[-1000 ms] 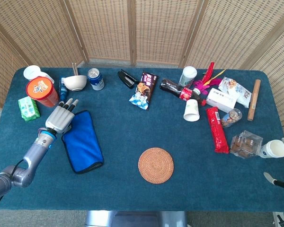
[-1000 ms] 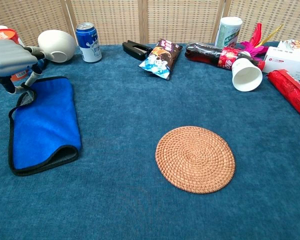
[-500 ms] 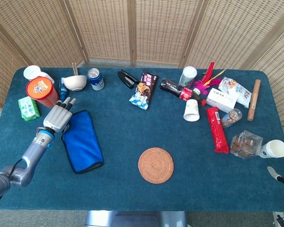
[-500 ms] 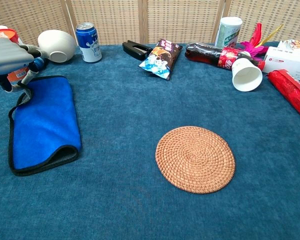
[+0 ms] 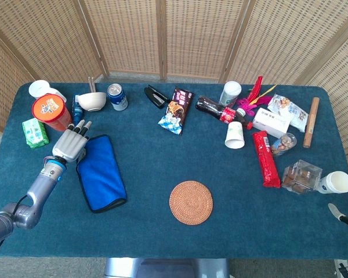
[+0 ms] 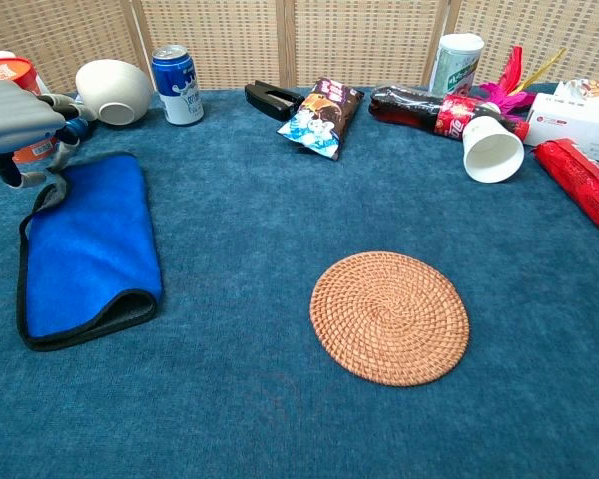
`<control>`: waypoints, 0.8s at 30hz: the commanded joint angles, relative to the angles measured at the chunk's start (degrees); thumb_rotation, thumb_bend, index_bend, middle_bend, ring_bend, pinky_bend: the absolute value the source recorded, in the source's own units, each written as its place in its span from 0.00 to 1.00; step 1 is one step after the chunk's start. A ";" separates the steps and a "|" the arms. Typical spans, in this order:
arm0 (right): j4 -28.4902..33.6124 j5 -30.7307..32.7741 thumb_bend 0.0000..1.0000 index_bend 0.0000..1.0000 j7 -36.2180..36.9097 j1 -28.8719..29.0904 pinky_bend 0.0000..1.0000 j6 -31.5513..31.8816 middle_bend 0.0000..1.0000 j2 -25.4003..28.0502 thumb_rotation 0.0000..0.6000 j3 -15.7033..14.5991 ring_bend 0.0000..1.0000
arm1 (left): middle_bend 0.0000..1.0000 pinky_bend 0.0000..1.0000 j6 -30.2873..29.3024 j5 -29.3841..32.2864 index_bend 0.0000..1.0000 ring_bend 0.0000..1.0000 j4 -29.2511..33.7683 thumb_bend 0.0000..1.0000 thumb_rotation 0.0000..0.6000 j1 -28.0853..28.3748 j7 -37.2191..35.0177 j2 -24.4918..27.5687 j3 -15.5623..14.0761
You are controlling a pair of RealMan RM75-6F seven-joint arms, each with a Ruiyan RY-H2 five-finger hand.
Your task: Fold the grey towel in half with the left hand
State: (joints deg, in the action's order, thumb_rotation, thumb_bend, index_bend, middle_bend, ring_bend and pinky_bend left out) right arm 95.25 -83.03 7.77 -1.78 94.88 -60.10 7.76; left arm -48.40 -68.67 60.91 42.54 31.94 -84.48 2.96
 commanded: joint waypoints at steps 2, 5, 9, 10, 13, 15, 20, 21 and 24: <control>0.04 0.03 0.00 0.00 -0.07 -0.03 0.00 0.00 0.00 -0.01 1.00 0.06 0.00 | 0.00 0.23 -0.07 0.18 0.40 0.00 -0.16 0.49 1.00 -0.12 0.00 0.04 0.10; 0.16 -0.04 0.00 0.00 -0.25 -0.06 0.00 -0.03 0.00 -0.04 1.00 0.07 0.00 | 0.00 0.23 -0.10 0.41 0.37 0.00 -0.41 0.49 1.00 -0.26 0.09 0.21 0.18; 0.30 -0.19 0.00 0.00 -0.50 -0.06 0.00 -0.13 0.00 -0.07 1.00 0.06 0.00 | 0.00 0.23 0.08 0.55 0.36 0.00 -0.80 0.49 1.00 -0.47 -0.13 0.34 0.14; 0.35 -0.20 0.00 0.00 -0.55 -0.06 0.00 -0.15 0.00 -0.08 1.00 0.07 0.00 | 0.00 0.23 0.13 0.53 0.36 0.00 -0.89 0.49 1.00 -0.52 -0.22 0.36 0.11; 0.47 -0.22 0.00 0.00 -0.61 -0.05 0.00 -0.30 0.00 -0.06 1.00 0.08 0.00 | 0.00 0.23 0.05 0.30 0.34 0.00 -1.03 0.49 1.00 -0.70 -0.74 0.49 0.08; 0.52 -0.29 0.00 0.00 -0.55 -0.06 0.00 -0.36 0.00 -0.03 1.00 0.07 0.00 | 0.00 0.23 -0.23 0.02 0.31 0.00 -0.88 0.49 1.00 -0.83 -1.39 0.66 0.15; 0.63 -0.41 0.00 0.00 -0.42 -0.07 0.00 -0.49 0.00 0.09 1.00 0.08 0.00 | 0.00 0.21 -1.37 -1.11 0.14 0.00 0.14 0.41 1.00 -1.27 -3.42 1.59 0.33; 0.64 -0.42 0.00 0.00 -0.44 -0.07 0.00 -0.50 0.00 0.11 1.00 0.08 0.00 | 0.00 0.21 -1.54 -1.21 0.09 0.00 0.40 0.36 1.00 -1.35 -3.76 1.80 0.40; 0.71 -0.39 0.00 0.00 -0.42 -0.13 0.00 -0.58 0.00 0.23 1.00 0.06 0.00 | 0.00 0.18 -2.37 -1.52 0.00 0.00 2.07 0.22 1.00 -1.78 -5.22 2.99 0.78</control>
State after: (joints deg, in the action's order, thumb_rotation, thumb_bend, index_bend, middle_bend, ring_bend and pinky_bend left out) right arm 95.96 -83.43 7.34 -1.91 94.30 -59.86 7.82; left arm -50.34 -69.97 62.33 41.01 27.33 -82.03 3.52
